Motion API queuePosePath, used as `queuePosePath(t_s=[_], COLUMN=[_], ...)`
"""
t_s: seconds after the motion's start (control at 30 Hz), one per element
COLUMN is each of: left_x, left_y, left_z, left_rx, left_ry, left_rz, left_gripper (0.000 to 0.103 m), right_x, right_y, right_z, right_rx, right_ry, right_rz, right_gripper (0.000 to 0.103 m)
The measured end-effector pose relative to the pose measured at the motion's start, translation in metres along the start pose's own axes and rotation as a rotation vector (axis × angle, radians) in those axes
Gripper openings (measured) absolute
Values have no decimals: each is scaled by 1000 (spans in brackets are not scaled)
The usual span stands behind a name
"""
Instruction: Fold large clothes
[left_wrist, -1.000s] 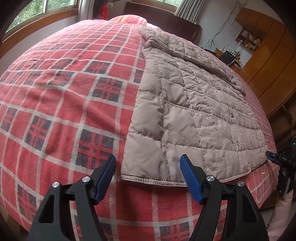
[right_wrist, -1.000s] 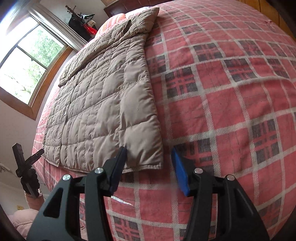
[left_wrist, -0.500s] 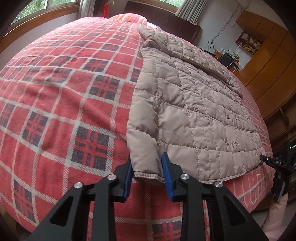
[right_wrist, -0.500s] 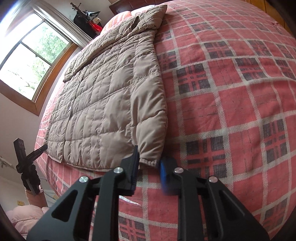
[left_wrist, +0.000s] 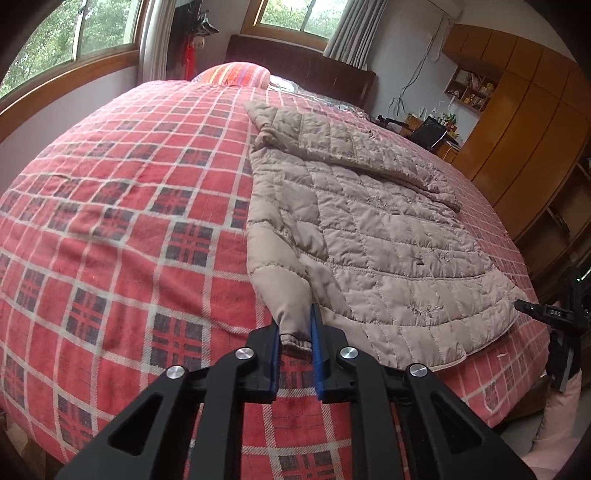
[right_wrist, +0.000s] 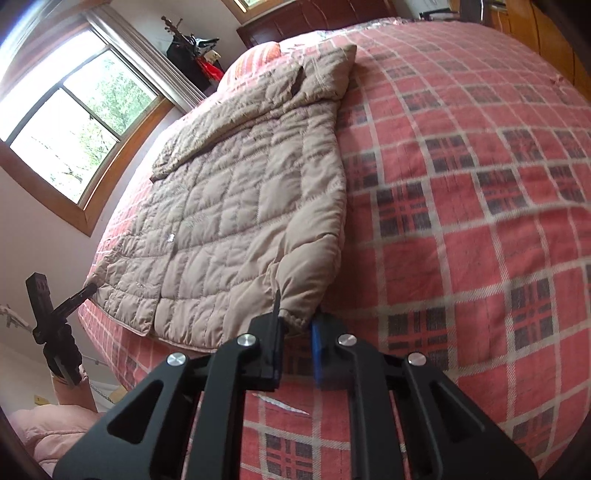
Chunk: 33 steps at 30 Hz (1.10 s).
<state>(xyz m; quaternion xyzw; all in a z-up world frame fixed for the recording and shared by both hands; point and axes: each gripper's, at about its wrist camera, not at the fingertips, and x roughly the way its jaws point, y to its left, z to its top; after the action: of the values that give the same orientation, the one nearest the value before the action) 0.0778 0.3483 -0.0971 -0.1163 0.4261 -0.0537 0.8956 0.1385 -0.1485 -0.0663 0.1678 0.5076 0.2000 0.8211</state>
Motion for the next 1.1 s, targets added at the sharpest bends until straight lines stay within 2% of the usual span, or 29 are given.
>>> queuePosePath(t_s=[0.2, 0.4, 0.57, 0.8, 0.9, 1.0, 1.03, 1.1], left_x=[-9, -2, 18, 65, 83, 102, 111, 132], left_y=[-8, -15, -14, 1, 3, 5, 7, 12], left_z=[37, 87, 136, 202, 226, 249, 255, 266], left_rx=[44, 67, 49, -22, -30, -17, -18, -26], left_ry=[-65, -128, -168, -169, -194, -236, -240, -212], left_rz=[5, 10, 27, 47, 83, 173, 196, 206], left_gripper=[12, 11, 10, 10, 9, 6, 2, 1], right_x=[-15, -16, -12, 8, 22, 43, 52, 68], right_y=[10, 19, 29, 29, 21, 11, 8, 2], right_z=[34, 83, 135, 204, 232, 256, 263, 277], right_rx=[-42, -67, -76, -33, -1, 30, 43, 67], right_ry=[-45, -69, -84, -82, -70, -53, -46, -32], right_rz=[-9, -19, -20, -28, -28, -25, -26, -19], right_gripper=[10, 9, 9, 9, 9, 9, 9, 9])
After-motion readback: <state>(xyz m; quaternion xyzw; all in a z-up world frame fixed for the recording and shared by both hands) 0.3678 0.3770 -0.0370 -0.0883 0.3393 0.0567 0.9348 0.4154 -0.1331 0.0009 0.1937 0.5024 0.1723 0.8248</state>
